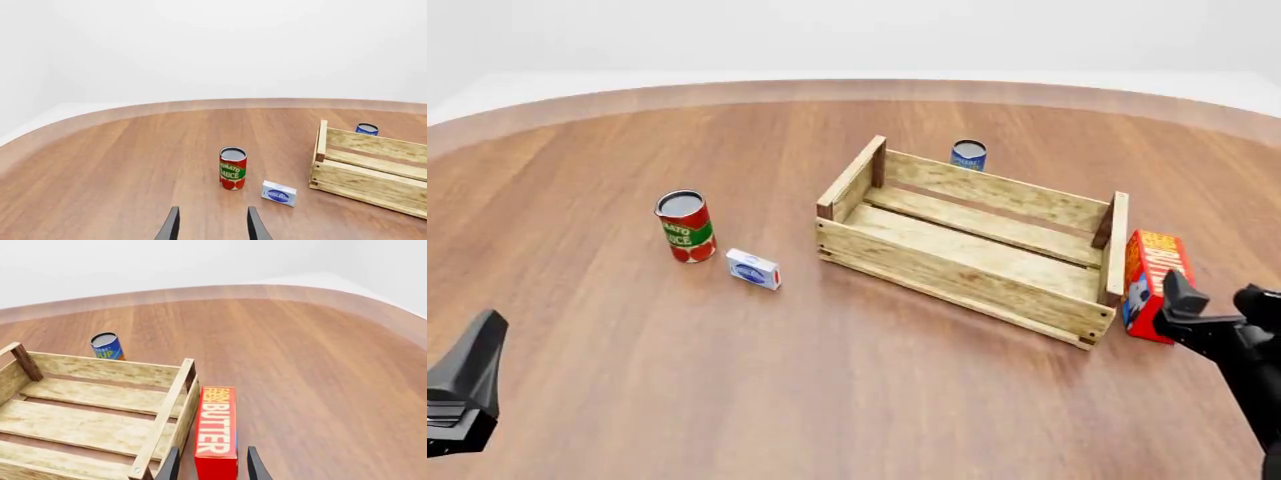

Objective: Pick up the butter and put it in the tray.

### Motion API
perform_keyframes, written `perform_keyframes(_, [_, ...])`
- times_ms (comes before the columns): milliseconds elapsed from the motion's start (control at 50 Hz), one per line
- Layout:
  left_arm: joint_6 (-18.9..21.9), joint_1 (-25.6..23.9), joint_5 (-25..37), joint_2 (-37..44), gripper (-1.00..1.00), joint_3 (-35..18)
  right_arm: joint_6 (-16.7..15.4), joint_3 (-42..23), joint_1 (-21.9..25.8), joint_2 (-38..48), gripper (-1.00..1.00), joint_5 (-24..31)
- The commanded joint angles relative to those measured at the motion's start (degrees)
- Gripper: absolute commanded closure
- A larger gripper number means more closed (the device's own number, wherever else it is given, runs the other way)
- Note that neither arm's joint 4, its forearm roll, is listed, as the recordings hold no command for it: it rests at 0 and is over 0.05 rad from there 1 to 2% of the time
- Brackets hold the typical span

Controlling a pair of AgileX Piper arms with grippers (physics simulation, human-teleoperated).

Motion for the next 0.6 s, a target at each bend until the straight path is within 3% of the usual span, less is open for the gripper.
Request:
perform_keyframes(20, [0.00,0.00,0.00,0.00,-1.00,0.00,0.00,-2.42,0.15,3.08,-1.00,-0.02])
perform_keyframes(600, [0.00,0.00,0.00,0.00,-1.00,0.00,1.38,-5.18,-0.06,8.31,-1.00,-0.01])
